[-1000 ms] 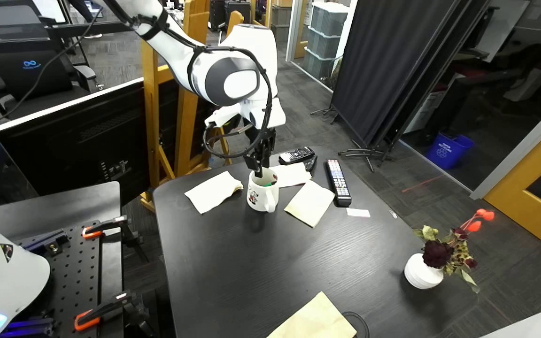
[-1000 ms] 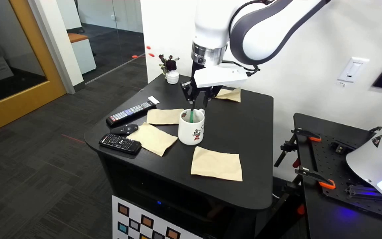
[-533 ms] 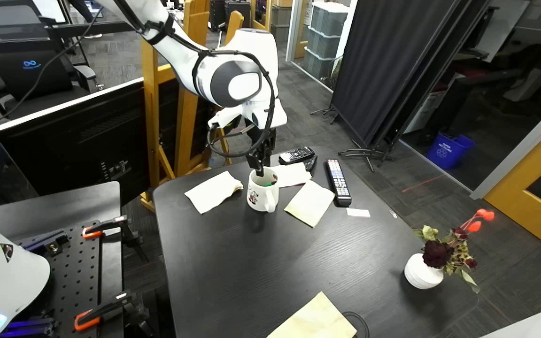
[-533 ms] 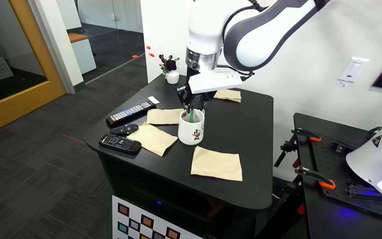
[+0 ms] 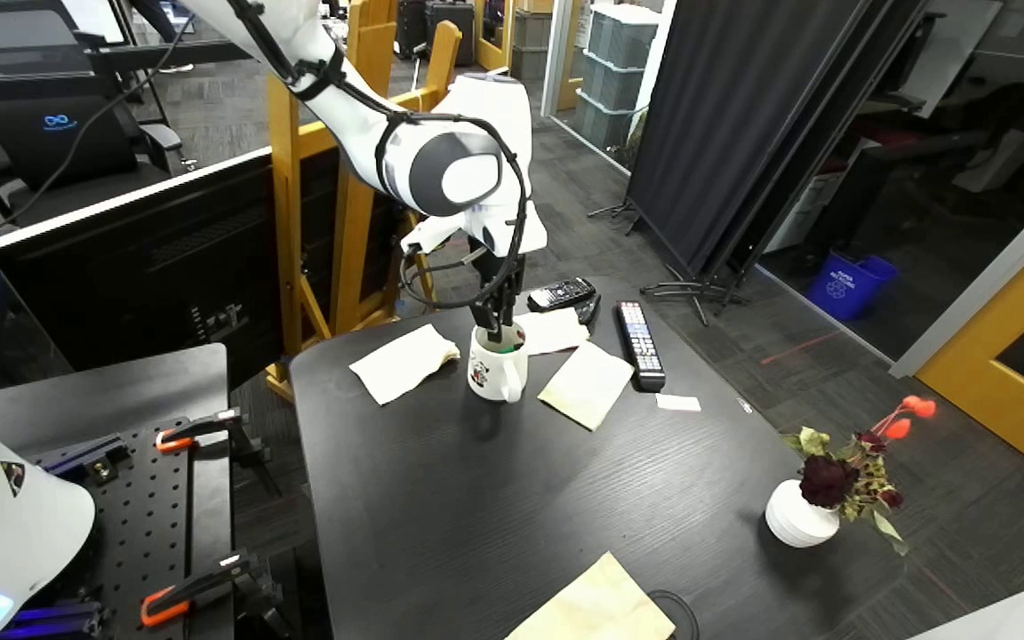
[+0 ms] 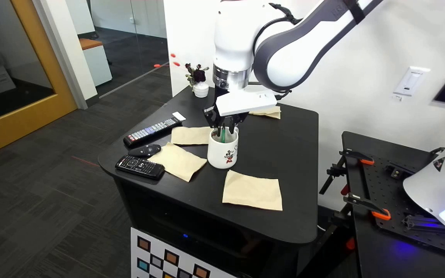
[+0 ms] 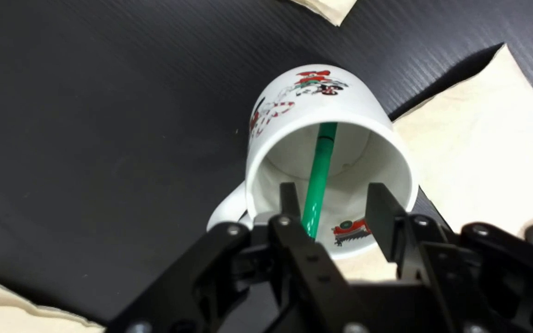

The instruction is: Put the pen on the table

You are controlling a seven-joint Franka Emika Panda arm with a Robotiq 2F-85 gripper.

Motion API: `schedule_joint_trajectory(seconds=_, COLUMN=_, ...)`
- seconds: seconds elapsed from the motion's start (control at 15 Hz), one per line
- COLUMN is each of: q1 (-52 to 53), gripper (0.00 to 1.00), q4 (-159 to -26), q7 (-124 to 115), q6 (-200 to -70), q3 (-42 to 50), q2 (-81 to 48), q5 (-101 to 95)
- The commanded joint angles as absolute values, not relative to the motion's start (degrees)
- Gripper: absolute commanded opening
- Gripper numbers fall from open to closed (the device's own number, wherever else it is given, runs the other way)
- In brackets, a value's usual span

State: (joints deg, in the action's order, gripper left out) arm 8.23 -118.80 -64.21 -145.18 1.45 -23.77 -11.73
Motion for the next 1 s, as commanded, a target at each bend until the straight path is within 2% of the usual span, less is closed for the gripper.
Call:
schedule_joint_trajectory(seconds=0.0, q1=9.11, gripper=0.45, q4=-116.52, q7=-62.03, q6=-145.65, q3=2.71, q2=-25.89, q5=-11.05)
schedule_joint_trajectory(seconds=0.73, q1=8.92, gripper=0.45, q4=-113.99, q7=-61.70, q6=-145.38, q3=3.56, q2=-29.04, q5=-10.34)
schedule_joint_trajectory(seconds=0.93, q1=8.95, gripper=0.41, q4=-113.26, q7=-61.63, q6=-145.23, q3=3.80, q2=-29.88, q5=-10.27)
